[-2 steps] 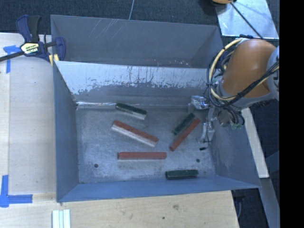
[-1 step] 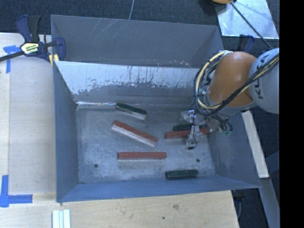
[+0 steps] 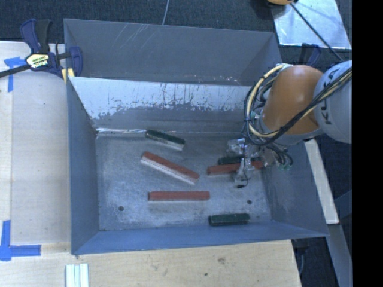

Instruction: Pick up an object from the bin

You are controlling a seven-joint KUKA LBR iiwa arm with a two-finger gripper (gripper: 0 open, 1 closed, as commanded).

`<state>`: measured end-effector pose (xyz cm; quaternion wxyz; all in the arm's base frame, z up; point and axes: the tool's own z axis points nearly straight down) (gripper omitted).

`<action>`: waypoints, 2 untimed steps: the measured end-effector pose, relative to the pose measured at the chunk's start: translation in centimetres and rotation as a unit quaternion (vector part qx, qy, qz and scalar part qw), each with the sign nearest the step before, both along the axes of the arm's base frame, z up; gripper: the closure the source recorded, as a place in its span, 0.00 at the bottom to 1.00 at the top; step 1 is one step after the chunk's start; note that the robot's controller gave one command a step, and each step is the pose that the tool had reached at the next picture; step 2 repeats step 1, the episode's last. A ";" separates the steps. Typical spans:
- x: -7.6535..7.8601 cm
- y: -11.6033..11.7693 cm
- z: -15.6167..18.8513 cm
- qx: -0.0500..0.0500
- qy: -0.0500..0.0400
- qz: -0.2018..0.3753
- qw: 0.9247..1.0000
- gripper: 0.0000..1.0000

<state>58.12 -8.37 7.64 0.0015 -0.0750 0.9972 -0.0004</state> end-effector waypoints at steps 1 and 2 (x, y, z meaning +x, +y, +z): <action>-0.9 -0.1 14.7 0.000 0.000 0.033 0.999 1.00; -0.9 -0.1 14.7 0.000 0.000 0.033 0.999 1.00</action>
Offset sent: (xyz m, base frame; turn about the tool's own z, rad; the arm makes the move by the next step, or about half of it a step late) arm 0.0000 0.0000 0.0000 0.0000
